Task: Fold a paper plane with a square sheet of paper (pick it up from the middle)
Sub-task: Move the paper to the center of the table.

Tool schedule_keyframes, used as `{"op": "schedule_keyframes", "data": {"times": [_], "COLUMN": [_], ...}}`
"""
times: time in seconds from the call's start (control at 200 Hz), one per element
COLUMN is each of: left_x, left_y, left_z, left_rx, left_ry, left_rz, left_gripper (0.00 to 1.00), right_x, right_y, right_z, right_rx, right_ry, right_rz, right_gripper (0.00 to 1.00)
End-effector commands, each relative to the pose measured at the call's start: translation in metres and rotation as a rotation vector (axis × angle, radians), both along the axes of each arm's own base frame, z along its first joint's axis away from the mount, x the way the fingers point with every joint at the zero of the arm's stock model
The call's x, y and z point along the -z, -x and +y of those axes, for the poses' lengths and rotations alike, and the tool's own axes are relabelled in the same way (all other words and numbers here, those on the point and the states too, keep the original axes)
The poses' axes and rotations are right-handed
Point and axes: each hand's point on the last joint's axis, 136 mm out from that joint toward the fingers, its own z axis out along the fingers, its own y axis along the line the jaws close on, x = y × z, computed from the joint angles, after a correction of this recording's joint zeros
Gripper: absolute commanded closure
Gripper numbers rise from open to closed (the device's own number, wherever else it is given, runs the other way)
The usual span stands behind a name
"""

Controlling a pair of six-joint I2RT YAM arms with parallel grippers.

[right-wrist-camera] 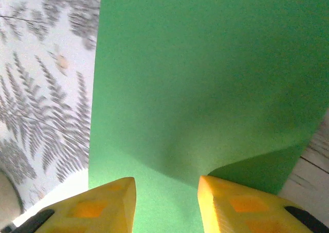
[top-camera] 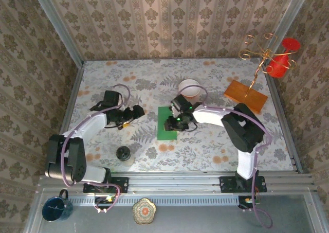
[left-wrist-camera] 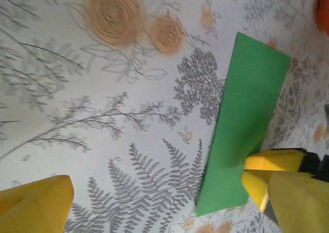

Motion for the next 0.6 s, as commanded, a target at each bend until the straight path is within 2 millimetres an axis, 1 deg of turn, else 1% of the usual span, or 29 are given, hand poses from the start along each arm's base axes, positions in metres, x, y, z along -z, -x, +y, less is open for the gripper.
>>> {"op": "schedule_keyframes", "data": {"times": [0.0,0.03,0.085,0.115,0.165,0.22,0.245,0.26,0.285,0.34,0.455,0.555,0.595], "left_x": [-0.011,-0.010,-0.009,-0.008,-0.006,-0.003,-0.002,-0.001,0.000,0.004,0.009,0.016,0.020], "left_y": [-0.004,-0.001,0.004,0.006,0.010,0.016,0.016,0.022,0.025,0.031,0.041,0.048,0.051], "left_z": [-0.025,-0.033,-0.043,-0.049,-0.058,-0.068,-0.068,-0.077,-0.081,-0.088,-0.103,-0.117,-0.120], "left_rx": [0.042,0.060,0.082,0.093,0.108,0.128,0.122,0.148,0.158,0.171,0.196,0.211,0.211], "left_ry": [0.061,0.066,0.072,0.071,0.072,0.075,0.076,0.079,0.082,0.086,0.110,0.132,0.132], "left_rz": [-0.011,-0.007,-0.001,0.003,0.011,0.021,0.027,0.030,0.038,0.056,0.085,0.119,0.135], "left_gripper": [0.02,0.02,0.02,0.03,0.03,0.04,0.05,0.05,0.06,0.08,0.14,0.24,0.26], "right_x": [-0.026,-0.039,-0.055,-0.060,-0.062,-0.058,-0.055,-0.053,-0.051,-0.046,-0.033,-0.020,-0.015], "right_y": [0.008,0.003,-0.006,-0.011,-0.018,-0.021,-0.021,-0.021,-0.021,-0.020,-0.014,-0.010,-0.008], "right_z": [-0.014,-0.014,-0.016,-0.020,-0.029,-0.038,-0.042,-0.043,-0.045,-0.044,-0.037,-0.037,-0.038], "right_rx": [0.000,0.039,0.114,0.169,0.258,0.322,0.346,0.355,0.367,0.370,0.348,0.360,0.363], "right_ry": [-0.057,-0.098,-0.141,-0.151,-0.150,-0.137,-0.131,-0.127,-0.126,-0.127,-0.131,-0.121,-0.116], "right_rz": [-0.014,-0.050,-0.096,-0.114,-0.128,-0.132,-0.131,-0.129,-0.126,-0.109,-0.035,0.006,0.022], "right_gripper": [0.59,0.59,0.57,0.57,0.57,0.58,0.58,0.59,0.59,0.60,0.65,0.67,0.68]}}
